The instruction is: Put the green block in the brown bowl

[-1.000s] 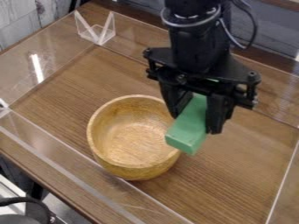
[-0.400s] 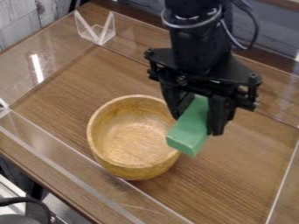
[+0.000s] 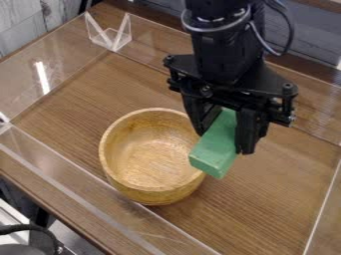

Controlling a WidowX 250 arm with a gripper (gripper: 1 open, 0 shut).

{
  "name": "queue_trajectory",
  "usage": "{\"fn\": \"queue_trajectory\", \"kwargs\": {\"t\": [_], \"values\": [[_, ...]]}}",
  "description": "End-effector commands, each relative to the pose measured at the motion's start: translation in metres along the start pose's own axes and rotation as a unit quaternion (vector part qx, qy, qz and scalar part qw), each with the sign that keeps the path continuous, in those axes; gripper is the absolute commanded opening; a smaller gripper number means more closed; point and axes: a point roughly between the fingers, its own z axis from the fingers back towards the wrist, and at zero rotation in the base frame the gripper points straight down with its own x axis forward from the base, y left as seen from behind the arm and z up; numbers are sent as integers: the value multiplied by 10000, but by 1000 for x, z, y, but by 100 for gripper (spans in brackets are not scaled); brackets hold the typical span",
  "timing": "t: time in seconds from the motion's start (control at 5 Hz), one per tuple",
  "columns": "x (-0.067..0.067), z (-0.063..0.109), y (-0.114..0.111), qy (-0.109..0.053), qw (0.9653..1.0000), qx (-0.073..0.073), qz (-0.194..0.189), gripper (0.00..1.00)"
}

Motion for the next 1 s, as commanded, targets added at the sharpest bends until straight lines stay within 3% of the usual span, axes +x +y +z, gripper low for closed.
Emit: {"fn": "queue_trajectory", "kwargs": {"t": [0.0, 0.8], "values": [[2, 11, 5, -171, 9998, -60, -60, 0], [-1, 6, 37, -127, 9998, -5, 147, 0]]}}
